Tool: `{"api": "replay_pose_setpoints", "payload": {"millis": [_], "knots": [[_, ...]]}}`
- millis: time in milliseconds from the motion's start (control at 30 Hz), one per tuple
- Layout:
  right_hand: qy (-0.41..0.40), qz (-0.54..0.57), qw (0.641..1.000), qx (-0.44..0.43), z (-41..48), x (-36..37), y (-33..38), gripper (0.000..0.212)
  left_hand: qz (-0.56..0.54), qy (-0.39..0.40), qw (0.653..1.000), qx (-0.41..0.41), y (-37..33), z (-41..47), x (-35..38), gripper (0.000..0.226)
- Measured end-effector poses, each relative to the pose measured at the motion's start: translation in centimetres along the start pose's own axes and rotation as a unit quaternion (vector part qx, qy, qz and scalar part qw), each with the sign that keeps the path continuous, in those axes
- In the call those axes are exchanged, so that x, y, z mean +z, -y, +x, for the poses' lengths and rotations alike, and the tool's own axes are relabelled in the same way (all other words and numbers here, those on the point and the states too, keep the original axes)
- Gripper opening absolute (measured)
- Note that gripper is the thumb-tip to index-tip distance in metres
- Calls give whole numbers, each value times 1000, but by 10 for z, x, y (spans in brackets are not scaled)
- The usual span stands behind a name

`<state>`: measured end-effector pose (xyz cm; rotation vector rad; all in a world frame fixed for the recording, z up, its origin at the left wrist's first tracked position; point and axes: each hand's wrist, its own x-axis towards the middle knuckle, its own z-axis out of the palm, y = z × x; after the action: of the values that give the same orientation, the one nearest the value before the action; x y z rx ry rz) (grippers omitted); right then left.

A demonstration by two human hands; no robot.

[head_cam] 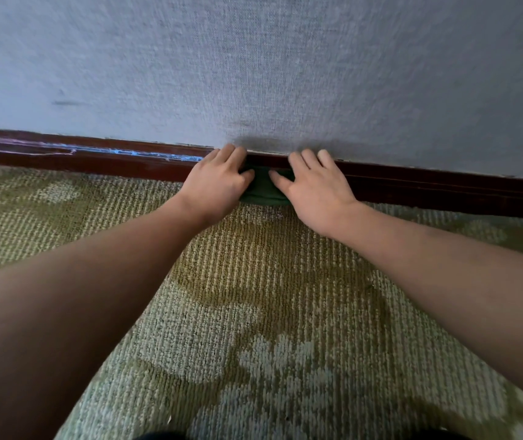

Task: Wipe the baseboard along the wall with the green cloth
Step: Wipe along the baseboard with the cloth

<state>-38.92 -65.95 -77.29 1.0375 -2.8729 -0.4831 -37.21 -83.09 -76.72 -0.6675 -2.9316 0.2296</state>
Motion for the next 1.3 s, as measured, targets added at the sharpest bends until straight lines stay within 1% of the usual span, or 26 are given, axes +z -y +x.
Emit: {"api": "replay_pose_setpoints", "payload": {"millis": [100,200,367,533,733,900,1100,1167,1300], "knots": [[-7,2,1000,-19,-3,-2,1,54,13,-23,999,22,2,-8,-3,26],[-23,-6,999,-31,-6,-6,3,55,8,-43,998,43,3,-16,-9,28],[-71,-20,997,-34,-1,-15,3,56,14,-73,997,11,11,-19,-13,31],[-82,-38,995,-33,6,-17,1,50,21,-84,996,-2,11,-12,-10,29],[-64,-59,996,-27,12,-8,1,49,33,-84,996,6,14,-6,2,29],[-44,-64,996,-39,11,3,2,57,3,-85,996,2,17,-8,15,37],[-23,4,1000,-14,13,1,10,57,-68,-76,994,-32,17,-10,18,44],[-24,9,1000,-18,12,-2,13,54,-72,-68,995,-24,16,-11,15,41],[-5,-33,998,-53,-1,-1,17,46,-60,-31,997,28,6,-16,11,27]]}}
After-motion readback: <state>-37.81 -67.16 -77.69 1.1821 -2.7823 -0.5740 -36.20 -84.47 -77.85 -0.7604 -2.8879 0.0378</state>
